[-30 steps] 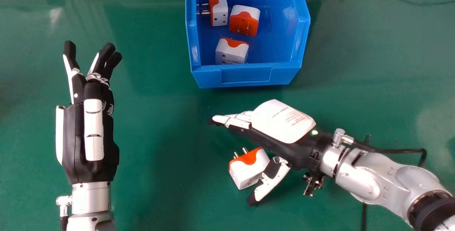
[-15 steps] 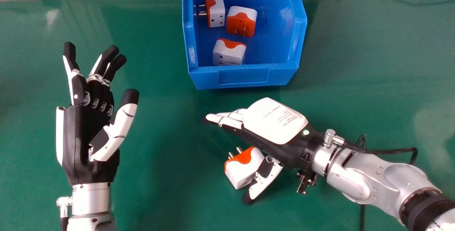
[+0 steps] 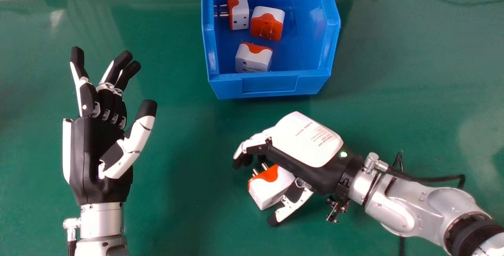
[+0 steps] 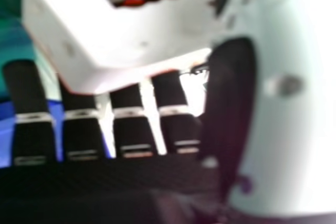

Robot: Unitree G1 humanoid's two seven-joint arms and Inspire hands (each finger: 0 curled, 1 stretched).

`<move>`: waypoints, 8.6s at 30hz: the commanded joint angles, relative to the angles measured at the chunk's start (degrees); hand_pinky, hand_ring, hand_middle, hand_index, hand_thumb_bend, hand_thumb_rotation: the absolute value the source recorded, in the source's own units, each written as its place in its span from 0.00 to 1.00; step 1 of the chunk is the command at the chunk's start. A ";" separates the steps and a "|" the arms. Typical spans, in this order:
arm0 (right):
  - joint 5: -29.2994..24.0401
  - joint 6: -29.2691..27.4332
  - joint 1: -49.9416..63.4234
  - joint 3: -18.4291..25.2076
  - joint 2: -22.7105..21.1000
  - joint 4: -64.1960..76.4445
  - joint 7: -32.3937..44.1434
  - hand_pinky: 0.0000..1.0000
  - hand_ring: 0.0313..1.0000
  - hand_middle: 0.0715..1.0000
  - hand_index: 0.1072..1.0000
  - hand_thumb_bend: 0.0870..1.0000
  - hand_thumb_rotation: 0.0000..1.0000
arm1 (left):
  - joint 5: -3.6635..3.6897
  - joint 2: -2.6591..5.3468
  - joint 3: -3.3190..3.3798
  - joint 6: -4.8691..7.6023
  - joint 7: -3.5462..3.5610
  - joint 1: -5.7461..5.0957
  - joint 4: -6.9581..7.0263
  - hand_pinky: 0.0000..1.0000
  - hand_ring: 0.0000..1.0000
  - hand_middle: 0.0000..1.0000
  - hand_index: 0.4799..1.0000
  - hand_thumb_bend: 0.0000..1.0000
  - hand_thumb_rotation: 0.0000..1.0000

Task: Pick all objects and put in blue box

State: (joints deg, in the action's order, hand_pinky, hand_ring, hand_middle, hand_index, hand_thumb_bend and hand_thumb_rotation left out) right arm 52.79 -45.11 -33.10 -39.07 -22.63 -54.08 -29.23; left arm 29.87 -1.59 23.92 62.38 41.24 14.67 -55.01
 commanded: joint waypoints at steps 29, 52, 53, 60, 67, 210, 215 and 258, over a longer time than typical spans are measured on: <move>-5.58 -1.54 0.22 6.18 -3.52 5.92 4.20 0.37 0.38 0.48 0.45 0.47 0.00 | 0.44 -0.32 0.13 -0.49 0.28 0.17 1.16 1.00 0.88 0.89 0.02 0.48 0.10; -18.66 -8.06 2.75 25.05 -5.62 25.39 11.92 0.36 0.37 0.48 0.44 0.47 0.00 | -1.03 0.03 -0.34 1.01 -0.79 1.23 -0.74 1.00 0.90 0.89 0.02 0.48 0.10; -18.27 -8.05 2.70 25.39 -5.58 25.74 11.89 0.36 0.37 0.48 0.44 0.47 0.00 | -0.79 0.02 -0.28 0.85 -0.54 1.23 -0.77 1.00 0.90 0.89 0.02 0.48 0.10; -18.28 -9.05 3.30 24.98 -5.70 24.89 13.61 0.34 0.37 0.48 0.44 0.47 0.00 | -0.12 0.51 -0.17 0.60 0.25 0.56 -0.13 1.00 0.89 0.89 0.02 0.48 0.10; -26.52 -8.76 5.19 23.56 -7.44 21.80 26.13 0.33 0.37 0.48 0.45 0.47 0.00 | -0.34 0.45 0.06 0.76 0.03 0.56 -0.37 1.00 0.89 0.89 0.02 0.48 0.10; -3.30 -2.76 -7.75 5.59 -1.15 -7.10 2.79 0.37 0.39 0.42 0.45 0.49 0.00 | -2.19 -1.24 -0.35 1.38 -1.82 0.69 -0.82 1.00 0.87 0.87 0.02 0.49 0.10; -4.63 -3.67 -7.93 6.45 -1.67 -6.52 4.09 0.37 0.39 0.42 0.45 0.49 0.00 | -2.48 -1.20 -0.42 1.67 -2.19 0.74 -0.80 1.00 0.87 0.88 0.02 0.49 0.10; -22.84 -2.93 0.99 19.52 -9.08 14.70 36.19 0.49 0.57 0.62 0.61 0.89 0.13 | -3.48 -1.07 -1.18 2.53 -4.01 0.47 -0.70 1.00 0.90 0.90 0.02 0.49 0.10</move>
State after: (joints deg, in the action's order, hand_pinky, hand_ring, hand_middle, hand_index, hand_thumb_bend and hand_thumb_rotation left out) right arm 31.59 -48.00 -32.17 -20.78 -30.71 -40.62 6.47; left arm 26.89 -2.10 23.18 64.38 37.07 15.32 -56.81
